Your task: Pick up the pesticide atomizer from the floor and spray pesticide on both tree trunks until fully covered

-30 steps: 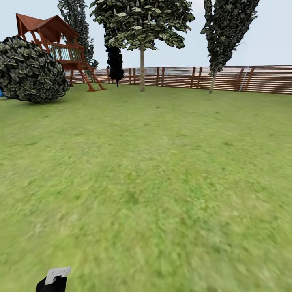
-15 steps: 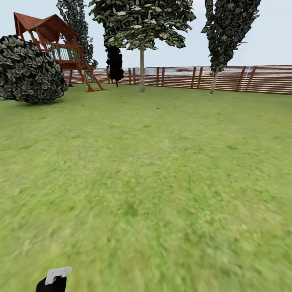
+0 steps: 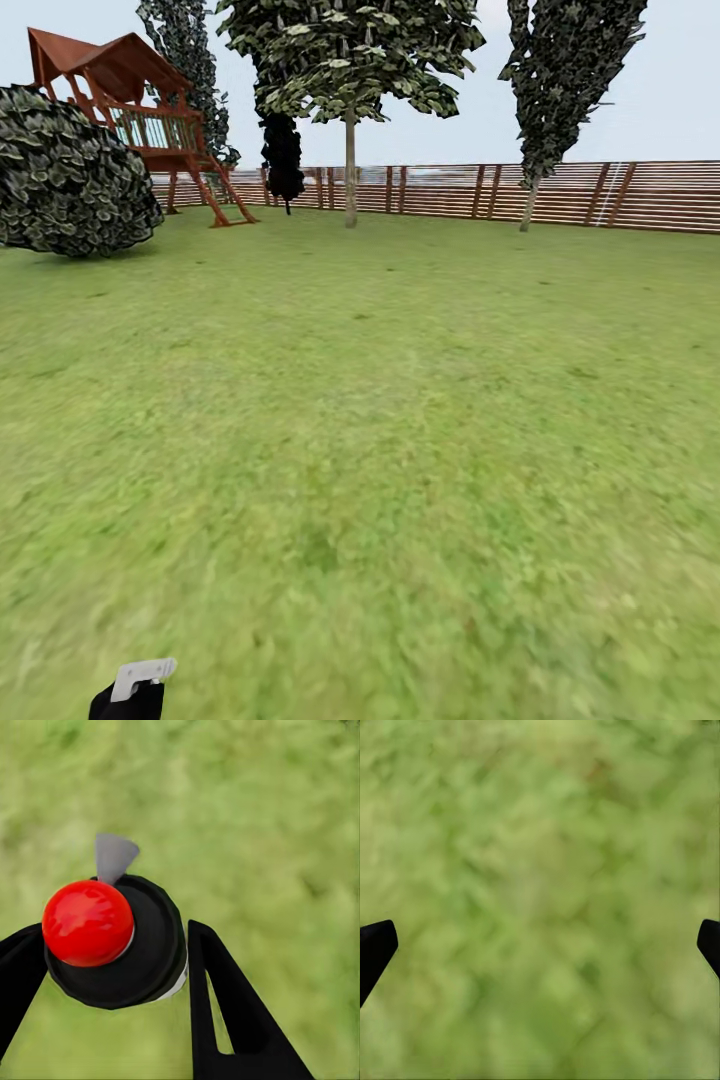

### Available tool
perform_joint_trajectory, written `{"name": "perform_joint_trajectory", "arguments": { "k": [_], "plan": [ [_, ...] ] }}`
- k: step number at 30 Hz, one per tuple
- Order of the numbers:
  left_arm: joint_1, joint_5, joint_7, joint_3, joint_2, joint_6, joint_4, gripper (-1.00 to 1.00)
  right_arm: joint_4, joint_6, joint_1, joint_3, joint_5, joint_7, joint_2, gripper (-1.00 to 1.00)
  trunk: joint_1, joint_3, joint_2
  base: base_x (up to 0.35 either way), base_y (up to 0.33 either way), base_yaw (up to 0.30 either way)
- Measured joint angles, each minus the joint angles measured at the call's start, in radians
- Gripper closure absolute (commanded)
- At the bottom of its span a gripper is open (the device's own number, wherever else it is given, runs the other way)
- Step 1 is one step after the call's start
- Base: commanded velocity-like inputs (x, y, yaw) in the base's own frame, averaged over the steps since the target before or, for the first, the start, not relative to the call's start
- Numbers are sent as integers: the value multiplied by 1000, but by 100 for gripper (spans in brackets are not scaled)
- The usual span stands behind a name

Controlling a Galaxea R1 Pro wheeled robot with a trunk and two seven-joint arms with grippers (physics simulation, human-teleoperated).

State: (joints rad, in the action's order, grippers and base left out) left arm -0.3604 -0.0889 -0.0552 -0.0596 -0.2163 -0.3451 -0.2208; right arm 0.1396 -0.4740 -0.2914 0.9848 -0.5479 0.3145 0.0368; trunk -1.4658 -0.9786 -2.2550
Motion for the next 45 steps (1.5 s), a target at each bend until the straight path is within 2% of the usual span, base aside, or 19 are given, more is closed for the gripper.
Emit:
{"name": "perform_joint_trajectory", "arguments": {
  "k": [45],
  "plan": [
    [0, 0, 0, 0, 2, 0, 0, 100, 0, 0, 0, 0, 0, 0, 0, -100, 0, 0, 0, 338, 0, 0]
  ]
}}
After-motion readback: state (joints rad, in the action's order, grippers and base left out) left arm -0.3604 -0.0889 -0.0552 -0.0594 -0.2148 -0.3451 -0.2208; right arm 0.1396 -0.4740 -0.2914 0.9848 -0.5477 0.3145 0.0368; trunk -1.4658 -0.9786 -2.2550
